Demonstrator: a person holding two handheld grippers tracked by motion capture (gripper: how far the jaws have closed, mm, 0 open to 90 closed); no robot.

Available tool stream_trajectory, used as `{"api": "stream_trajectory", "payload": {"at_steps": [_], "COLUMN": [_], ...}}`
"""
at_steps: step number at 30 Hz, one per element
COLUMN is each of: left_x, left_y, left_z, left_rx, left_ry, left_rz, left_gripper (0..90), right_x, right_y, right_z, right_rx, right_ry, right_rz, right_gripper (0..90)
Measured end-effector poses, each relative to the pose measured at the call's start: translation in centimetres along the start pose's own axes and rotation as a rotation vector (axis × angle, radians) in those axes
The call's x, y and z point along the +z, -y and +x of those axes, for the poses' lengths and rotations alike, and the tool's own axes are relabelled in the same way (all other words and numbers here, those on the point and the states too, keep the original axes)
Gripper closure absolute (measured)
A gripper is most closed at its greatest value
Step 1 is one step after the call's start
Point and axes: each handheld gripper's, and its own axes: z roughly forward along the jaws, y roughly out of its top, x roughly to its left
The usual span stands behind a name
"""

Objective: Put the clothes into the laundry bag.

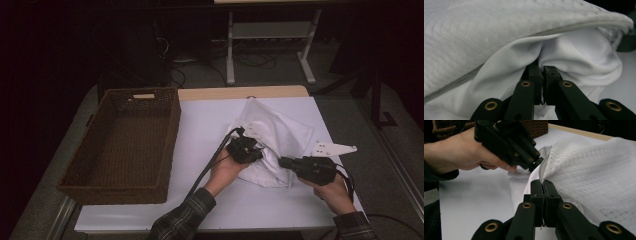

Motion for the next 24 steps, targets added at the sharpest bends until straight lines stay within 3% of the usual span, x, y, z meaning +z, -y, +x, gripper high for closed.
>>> {"api": "stream_trajectory", "payload": {"at_steps": [8,11,19,24], "left_x": [1.0,1.3,2.5,2.3], "left_y": [-0.2,-0.1,-0.3,-0.2], "left_z": [0.0,0.3,0.2,0.4], "left_rx": [-0.011,-0.024,-0.029,-0.038], "left_ry": [-0.016,-0.013,-0.053,-0.03], "left_rz": [-0.005,-0.016,-0.031,-0.043], "left_gripper": [86.7,86.5,86.6,84.4], "right_x": [-0.1,0.3,0.1,0.1], "right_y": [0.6,0.9,2.1,2.2], "right_z": [0.0,0.0,0.2,0.0], "right_rx": [0.0,-0.006,0.005,0.01], "right_ry": [0.004,0.003,-0.003,-0.002], "right_rz": [0.026,0.059,0.094,0.092], "right_gripper": [87.7,87.7,87.7,87.6]}}
